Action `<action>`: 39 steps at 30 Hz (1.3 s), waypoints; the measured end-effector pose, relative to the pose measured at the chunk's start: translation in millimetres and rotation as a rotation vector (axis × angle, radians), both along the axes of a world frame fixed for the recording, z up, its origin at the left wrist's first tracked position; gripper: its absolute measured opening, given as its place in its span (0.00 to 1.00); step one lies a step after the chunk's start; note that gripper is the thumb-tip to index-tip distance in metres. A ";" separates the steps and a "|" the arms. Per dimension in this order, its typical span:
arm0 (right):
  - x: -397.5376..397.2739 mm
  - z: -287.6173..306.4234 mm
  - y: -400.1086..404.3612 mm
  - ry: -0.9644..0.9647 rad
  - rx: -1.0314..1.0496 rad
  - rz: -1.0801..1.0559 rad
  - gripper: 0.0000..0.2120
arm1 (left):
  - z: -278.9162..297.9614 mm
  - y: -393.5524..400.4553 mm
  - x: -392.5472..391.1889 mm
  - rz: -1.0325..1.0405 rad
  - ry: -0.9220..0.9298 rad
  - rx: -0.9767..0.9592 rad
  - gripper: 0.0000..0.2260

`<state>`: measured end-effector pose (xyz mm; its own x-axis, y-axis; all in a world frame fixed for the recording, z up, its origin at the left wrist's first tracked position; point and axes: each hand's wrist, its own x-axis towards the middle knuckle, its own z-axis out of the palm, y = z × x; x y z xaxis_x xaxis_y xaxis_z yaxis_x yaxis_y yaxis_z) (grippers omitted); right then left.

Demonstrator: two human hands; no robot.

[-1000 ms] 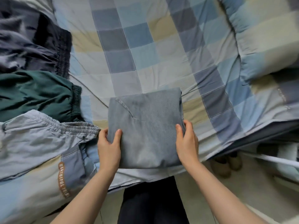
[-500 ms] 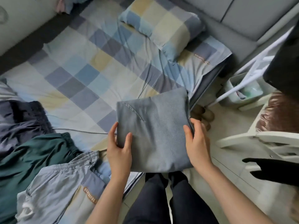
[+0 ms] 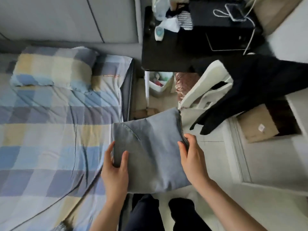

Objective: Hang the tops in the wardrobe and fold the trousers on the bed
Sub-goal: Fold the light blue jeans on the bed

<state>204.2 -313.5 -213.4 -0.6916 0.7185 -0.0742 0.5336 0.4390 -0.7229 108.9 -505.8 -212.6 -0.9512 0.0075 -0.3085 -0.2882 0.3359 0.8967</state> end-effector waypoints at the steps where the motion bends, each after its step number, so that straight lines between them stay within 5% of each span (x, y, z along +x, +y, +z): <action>1: 23.4 -0.5 20.1 0.011 0.000 -0.047 0.15 | 0.7 24.0 13.4 -0.040 0.009 -0.014 0.20; 18: 321.7 11.4 219.0 -0.004 0.162 -0.573 0.12 | 6.3 314.9 215.8 -0.650 -0.035 0.025 0.16; 24: 351.3 5.8 245.6 -0.085 0.114 -0.737 0.19 | 2.6 393.5 230.3 -0.853 -0.046 0.053 0.18; 29: 353.0 -0.8 288.8 -0.153 0.101 -0.851 0.15 | -6.5 466.4 223.8 -1.040 -0.066 0.038 0.17; 39: 365.2 -18.1 446.2 -0.178 0.124 -1.206 0.19 | -43.7 681.9 228.1 -1.527 -0.150 0.193 0.25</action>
